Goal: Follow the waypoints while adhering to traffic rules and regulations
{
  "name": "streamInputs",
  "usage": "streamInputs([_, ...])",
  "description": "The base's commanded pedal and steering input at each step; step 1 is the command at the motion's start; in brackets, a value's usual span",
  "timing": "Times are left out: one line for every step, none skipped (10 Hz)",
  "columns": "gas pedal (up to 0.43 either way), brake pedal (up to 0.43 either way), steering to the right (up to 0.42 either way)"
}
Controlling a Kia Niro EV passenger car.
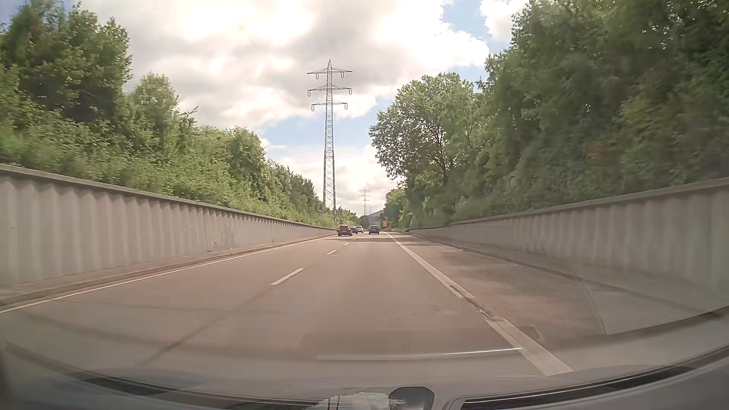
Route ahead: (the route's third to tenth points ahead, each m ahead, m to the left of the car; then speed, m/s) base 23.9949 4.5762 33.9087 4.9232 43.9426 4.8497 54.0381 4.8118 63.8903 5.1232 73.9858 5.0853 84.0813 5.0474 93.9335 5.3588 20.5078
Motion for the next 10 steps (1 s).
streamInputs([0.150,0.000,0.000])
streamInputs([0.157,0.000,0.000])
streamInputs([0.157,0.000,0.000])
streamInputs([0.157,0.000,0.000])
streamInputs([0.157,0.000,0.000])
streamInputs([0.157,0.000,0.000])
streamInputs([0.157,0.000,0.000])
streamInputs([0.157,0.000,0.000])
streamInputs([0.157,0.000,0.000])
streamInputs([0.157,0.000,0.000])
